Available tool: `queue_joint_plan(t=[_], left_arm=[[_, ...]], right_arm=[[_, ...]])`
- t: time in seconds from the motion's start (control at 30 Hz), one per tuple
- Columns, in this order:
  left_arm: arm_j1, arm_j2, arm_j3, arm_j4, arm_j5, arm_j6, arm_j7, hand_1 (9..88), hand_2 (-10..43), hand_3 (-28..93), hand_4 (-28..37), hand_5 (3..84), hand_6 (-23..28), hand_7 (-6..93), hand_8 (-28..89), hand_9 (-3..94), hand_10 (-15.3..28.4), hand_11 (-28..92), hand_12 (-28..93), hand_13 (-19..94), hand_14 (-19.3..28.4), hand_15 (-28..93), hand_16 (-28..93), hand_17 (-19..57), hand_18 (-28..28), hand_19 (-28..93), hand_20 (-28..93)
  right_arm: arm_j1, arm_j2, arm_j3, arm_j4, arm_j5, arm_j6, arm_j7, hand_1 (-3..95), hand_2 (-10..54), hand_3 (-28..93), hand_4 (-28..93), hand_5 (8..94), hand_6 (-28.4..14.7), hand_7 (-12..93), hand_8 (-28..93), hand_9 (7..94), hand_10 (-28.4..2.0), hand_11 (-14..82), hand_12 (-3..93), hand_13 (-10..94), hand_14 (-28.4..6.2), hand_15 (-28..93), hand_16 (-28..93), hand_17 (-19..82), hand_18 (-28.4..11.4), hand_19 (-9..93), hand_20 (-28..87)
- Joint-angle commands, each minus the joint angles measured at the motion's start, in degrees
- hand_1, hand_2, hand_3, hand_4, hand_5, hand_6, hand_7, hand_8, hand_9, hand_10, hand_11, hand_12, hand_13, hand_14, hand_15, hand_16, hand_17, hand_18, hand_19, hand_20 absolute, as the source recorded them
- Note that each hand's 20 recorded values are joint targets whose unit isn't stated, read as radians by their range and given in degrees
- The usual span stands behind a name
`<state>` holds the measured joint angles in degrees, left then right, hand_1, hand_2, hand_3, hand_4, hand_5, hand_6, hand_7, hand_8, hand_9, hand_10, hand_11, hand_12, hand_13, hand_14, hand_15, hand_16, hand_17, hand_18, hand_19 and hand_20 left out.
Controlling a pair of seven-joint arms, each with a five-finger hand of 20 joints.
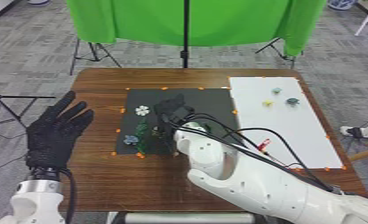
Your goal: Arrange flowers
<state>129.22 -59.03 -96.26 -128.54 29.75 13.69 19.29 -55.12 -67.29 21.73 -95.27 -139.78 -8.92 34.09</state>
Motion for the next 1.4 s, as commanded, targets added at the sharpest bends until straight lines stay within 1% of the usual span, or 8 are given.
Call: queue_joint_plan(t=[0.03, 0.33, 0.43, 0.5, 0.83, 1.0, 1.23, 1.4], left_arm=[[2.3, -0.33, -0.07, -0.38, -0.07, -0.02, 0.73, 24.1, 6.4, 80, -23.8, 38.8, 10.5, 12.9, -9, 35.8, 21.2, 27, 11, 27, 28.4, 55, -10, -8.3, 26.1, 57, 15], [2.3, -0.49, 0.50, -0.31, -0.01, 0.04, 0.36, 24.1, 6.3, 80, -23.9, 38.8, 10.5, 12.9, -9, 35.8, 21.2, 27, 11, 27, 28.4, 55, -10, -8.3, 26.1, 57, 15], [1.8, -0.31, 1.18, 0.80, -0.33, 0.09, 1.39, 24.1, 6.4, 80, -23.9, 38.7, 10.5, 12.9, -9, 35.8, 21.2, 27, 11, 27, 28.4, 55, -10, -8.3, 26.1, 57, 15], [1.8, -0.05, 1.84, 1.04, -1.95, 1.07, 2.55, 24.0, 6.3, 80, -24.0, 38.7, 10.4, 12.9, -9, 35.8, 21.2, 27, 11, 27, 28.4, 54, -10, -8.4, 26.1, 57, 15], [2.5, -0.33, 2.04, 0.94, -1.64, 0.95, 2.48, 23.5, 6.5, 80, -24.7, 38.6, 10.3, 13.0, -9, 35.6, 21.1, 27, 11, 27, 28.4, 54, -10, -8.4, 26.0, 57, 15], [1.6, 0.01, 2.63, 1.10, -1.82, 0.93, 2.68, 23.7, 6.4, 80, -24.3, 38.5, 10.3, 13.0, -9, 35.6, 21.1, 27, 11, 27, 28.4, 54, -10, -8.4, 26.0, 57, 15], [1.2, -0.64, 2.06, 1.14, -1.38, 0.79, 1.32, 23.9, 6.3, 80, -24.1, 38.6, 10.4, 13.1, -9, 35.6, 21.1, 27, 11, 27, 28.4, 54, -10, -8.4, 26.0, 57, 15], [1.4, -1.40, 1.60, 1.03, -0.98, 0.54, 0.31, 23.9, 6.2, 81, -24.1, 38.7, 10.4, 13.0, -9, 35.7, 21.1, 27, 11, 27, 28.4, 55, -10, -8.4, 26.0, 57, 15]], right_arm=[[-1.0, 1.9, 5.4, -5.1, 1.0, 2.6, 1.3, 41.4, -9.5, 81, -28, 62.9, 0.5, 16, -13, 70.8, -12.1, 36.5, 24.9, 58, -12.1, 78, 13, 20, -22.8, 88, 55], [-1.2, 14.1, 19.3, -7.9, 15.0, 10.5, 13.4, 37.7, -9.5, 85, -28, 58.9, -0.7, 15, -13, 65.5, -15.5, 37.8, 16.3, 54, -13.9, 79, 12, 19, -23.4, 88, 57], [-0.5, 19.3, 20.6, -5.3, 19.5, 13.2, 17.1, 37.0, -9.5, 84, -28, 57.5, -1.0, 15, -12, 63.6, -16.4, 33.4, 15.2, 53, -15.1, 78, 11, 19, -23.4, 88, 58], [-1.1, 21.4, 22.0, -3.3, 20.5, 11.8, 18.1, 36.7, -9.5, 84, -28, 56.7, -1.0, 15, -12, 61.8, -17.0, 31.2, 14.7, 51, -15.5, 78, 11, 18, -23.3, 88, 58], [-1.2, 24.3, 17.6, 4.7, 20.5, 2.4, 18.7, 34.6, -9.5, 83, -28, 51.7, 0.5, 16, -13, 54.2, -18.5, 22.7, 13.9, 45, -16.5, 74, 8, 14, -23.3, 86, 58], [1.2, 22.8, 11.5, 7.7, 19.0, 4.7, 17.2, 32.3, -9.5, 83, -28, 46.8, 1.6, 16, -13, 48.7, -18.9, 19.7, 13.7, 40, -17.3, 72, 6, 12, -23.1, 83, 58], [3.1, 22.0, 7.2, 9.6, 16.1, 6.6, 17.4, 33.3, -9.5, 84, -28, 47.7, 4.4, 18, -14, 52.3, -17.4, 20.1, 13.9, 44, -15.9, 71, 5, 13, -23.7, 83, 58], [4.7, 21.5, 1.6, 13.0, 12.0, 12.5, 19.6, 38.5, -9.5, 81, -28, 61.7, 6.1, 17, -15, 66.1, -13.3, 22.4, 14.2, 55, -12.5, 69, 8, 18, -23.7, 85, 56]])
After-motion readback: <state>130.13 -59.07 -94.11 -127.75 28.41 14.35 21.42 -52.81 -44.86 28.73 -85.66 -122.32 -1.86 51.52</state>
